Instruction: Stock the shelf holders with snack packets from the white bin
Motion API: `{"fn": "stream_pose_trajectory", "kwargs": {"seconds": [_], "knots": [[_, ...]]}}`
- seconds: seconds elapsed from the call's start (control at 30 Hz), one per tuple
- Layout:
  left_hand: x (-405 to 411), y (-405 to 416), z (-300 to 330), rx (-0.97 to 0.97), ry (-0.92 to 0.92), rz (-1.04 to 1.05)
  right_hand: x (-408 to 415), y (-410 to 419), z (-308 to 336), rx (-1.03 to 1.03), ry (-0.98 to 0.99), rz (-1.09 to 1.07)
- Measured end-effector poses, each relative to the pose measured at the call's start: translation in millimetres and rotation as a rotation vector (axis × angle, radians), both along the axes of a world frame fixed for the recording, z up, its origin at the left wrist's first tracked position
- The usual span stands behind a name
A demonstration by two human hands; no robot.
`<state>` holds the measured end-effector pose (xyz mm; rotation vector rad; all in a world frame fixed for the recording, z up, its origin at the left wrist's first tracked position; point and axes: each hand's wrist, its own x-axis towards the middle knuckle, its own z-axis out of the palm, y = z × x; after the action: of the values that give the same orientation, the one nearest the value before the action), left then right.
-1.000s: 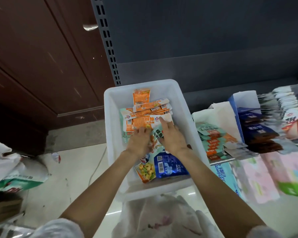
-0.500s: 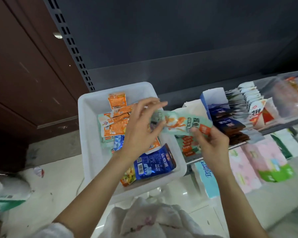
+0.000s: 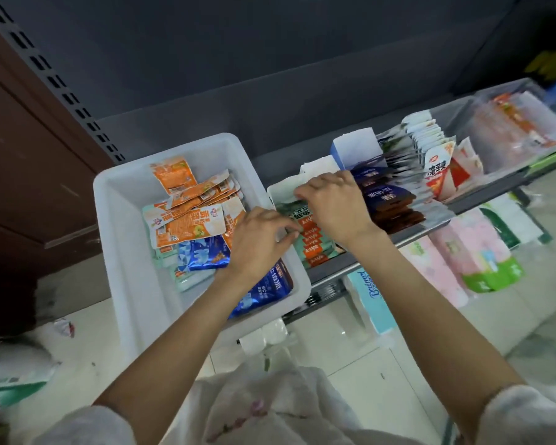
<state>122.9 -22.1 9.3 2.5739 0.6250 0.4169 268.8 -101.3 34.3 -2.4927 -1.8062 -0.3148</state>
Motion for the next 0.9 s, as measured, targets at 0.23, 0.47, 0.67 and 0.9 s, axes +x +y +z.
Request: {"fn": "stream_pose_trajectory", "kwargs": {"seconds": [0.23, 0.47, 0.67, 0.9], "knots": [[-5.1, -2.5, -5.1, 0.017, -0.025, 0.027, -9.1, -7.6, -24.1, -0.229, 0.182, -0.046], [-35.7, 9.0, 4.9, -0.127, -0.039, 0.056, -20.4, -25.6, -28.3, 0.021, 0.305, -0.019], [-117.5, 39.8, 7.9, -0.059, -0.166, 0.421, -69.3, 4.0, 12.3, 0.345, 0.466, 0.193], [-186.4, 52.4, -20.4, 0.055, -0.014, 0.769, -121.5, 89.3, -39.7, -0.276, 0.475, 0.342]]}}
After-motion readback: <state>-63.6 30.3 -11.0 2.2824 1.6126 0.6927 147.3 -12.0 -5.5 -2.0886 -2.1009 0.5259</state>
